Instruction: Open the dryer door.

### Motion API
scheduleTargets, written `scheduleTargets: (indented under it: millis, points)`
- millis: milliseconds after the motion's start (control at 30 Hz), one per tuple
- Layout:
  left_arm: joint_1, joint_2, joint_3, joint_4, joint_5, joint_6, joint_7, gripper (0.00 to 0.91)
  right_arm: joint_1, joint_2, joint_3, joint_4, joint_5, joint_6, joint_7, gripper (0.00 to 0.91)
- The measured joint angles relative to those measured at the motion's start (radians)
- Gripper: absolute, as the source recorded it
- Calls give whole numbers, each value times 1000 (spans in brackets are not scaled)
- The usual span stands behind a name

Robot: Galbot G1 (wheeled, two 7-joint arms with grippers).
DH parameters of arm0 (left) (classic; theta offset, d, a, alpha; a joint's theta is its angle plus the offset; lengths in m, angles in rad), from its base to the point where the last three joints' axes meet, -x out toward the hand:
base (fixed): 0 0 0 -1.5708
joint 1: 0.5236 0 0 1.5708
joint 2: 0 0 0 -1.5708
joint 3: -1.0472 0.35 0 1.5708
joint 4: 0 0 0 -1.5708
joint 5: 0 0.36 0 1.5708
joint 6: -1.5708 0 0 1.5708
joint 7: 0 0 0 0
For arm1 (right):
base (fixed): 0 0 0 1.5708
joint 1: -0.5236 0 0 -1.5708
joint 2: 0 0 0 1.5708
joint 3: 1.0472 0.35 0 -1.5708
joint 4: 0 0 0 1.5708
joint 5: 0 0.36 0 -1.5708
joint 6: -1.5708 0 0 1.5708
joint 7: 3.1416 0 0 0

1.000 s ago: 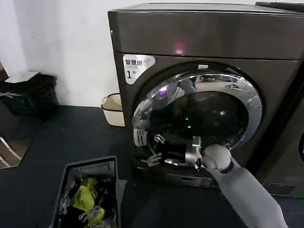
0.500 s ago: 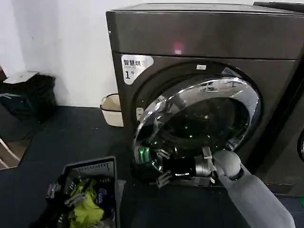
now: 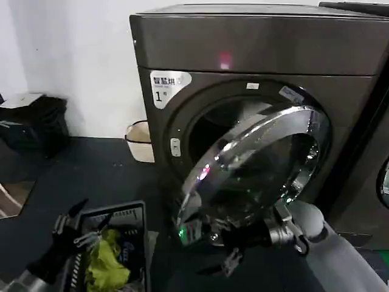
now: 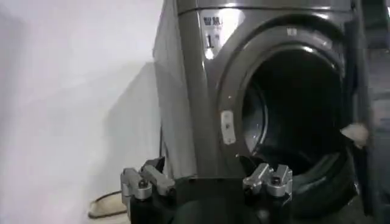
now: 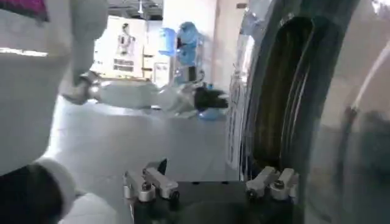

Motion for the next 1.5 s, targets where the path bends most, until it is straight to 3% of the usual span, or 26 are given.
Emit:
scheduleTargets:
  millis: [367,733,1500]
  points:
    - [-167,216,142,57,-163,-2,32,907,-107,-52,136,16,30,8,13,907]
    - [-482,355,496,140,-257,17,64,907,-249,-56,347,18,58,12,44,907]
    - [-1055,342,1182,279,-319,18,91,907,-463,37,934,-11,83,-8,208,907]
